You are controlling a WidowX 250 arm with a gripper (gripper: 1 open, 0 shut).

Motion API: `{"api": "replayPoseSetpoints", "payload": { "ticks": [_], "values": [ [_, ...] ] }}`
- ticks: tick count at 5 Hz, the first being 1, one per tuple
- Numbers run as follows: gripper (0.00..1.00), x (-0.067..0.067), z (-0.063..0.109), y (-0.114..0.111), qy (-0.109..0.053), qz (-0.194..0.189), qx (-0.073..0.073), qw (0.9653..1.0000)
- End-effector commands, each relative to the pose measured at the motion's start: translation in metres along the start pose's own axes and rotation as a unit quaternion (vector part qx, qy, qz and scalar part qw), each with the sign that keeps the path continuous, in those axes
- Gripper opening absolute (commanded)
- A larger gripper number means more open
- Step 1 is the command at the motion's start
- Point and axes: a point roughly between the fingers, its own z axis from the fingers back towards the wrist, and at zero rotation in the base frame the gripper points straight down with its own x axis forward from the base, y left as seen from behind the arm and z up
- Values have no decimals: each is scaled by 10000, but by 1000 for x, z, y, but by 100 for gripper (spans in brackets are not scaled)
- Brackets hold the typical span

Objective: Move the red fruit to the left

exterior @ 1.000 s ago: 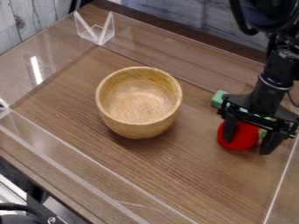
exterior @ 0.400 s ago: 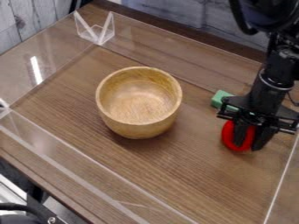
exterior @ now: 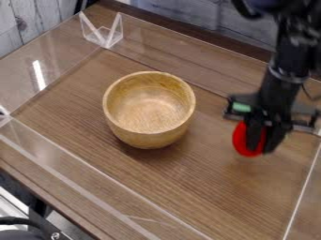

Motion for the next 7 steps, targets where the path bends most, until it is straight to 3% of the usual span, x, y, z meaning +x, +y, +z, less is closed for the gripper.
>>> {"api": "replayPoseSetpoints", "payload": {
  "ticks": [1, 2, 3, 5, 7],
  "values": [
    [0, 6, 56, 16, -454, 343, -327, 9978],
    [0, 12, 79, 35, -476, 530, -493, 9962],
    [0, 16, 82, 57, -448, 76, -606, 9971],
    [0, 24, 76, 108, -453, -159, -674, 9966],
    [0, 52, 77, 125, -465, -45, -754, 9961]
  ]
}}
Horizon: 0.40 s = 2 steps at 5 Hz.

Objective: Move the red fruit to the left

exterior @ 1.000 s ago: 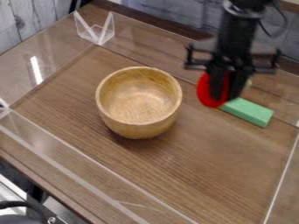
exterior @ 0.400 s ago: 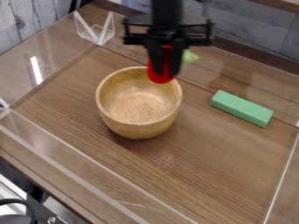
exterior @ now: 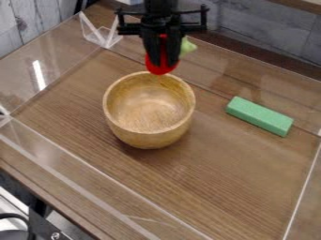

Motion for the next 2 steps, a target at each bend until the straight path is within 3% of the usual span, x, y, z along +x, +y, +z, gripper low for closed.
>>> {"api": "replayPoseSetpoints", "payload": {
  "ticks": [1, 2],
  "values": [
    [0, 19, 20, 12, -332, 48, -80, 9994],
    [0, 31, 22, 32, -367, 135, -41, 9992]
  ]
}}
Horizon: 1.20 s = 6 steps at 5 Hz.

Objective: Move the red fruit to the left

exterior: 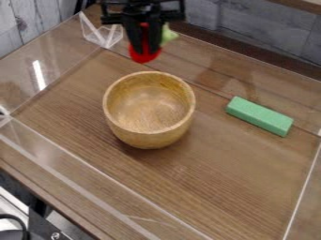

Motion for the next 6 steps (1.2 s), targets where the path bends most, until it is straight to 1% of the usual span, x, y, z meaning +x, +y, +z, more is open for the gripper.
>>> {"api": "replayPoseSetpoints", "payload": {
  "ticks": [1, 2, 3, 4, 6],
  "values": [
    [0, 14, 19, 13, -373, 141, 32, 9992],
    [0, 20, 20, 27, -422, 368, 82, 9984],
    [0, 29, 21, 40, -427, 223, 130, 9988],
    [0, 38, 17, 52, -429, 136, 192, 9988],
    [0, 49, 10, 56, -442, 272, 312, 9982]
  ]
}}
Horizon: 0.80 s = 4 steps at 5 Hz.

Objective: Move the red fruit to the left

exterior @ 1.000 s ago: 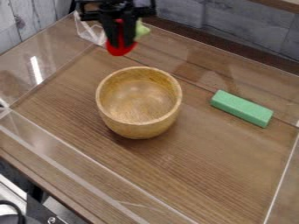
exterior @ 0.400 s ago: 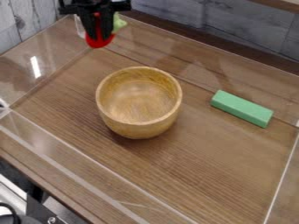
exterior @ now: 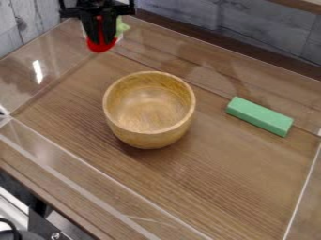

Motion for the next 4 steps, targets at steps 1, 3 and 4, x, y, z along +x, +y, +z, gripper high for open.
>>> {"api": "replayPoseSetpoints", "payload": {
  "ticks": [1, 3, 4],
  "values": [
    [0, 21, 12, 15, -381, 144, 46, 9992],
    [0, 42, -11, 50, -320, 10, 159, 9994],
    [0, 50, -11, 65, -261, -79, 145, 9995]
  ]
}}
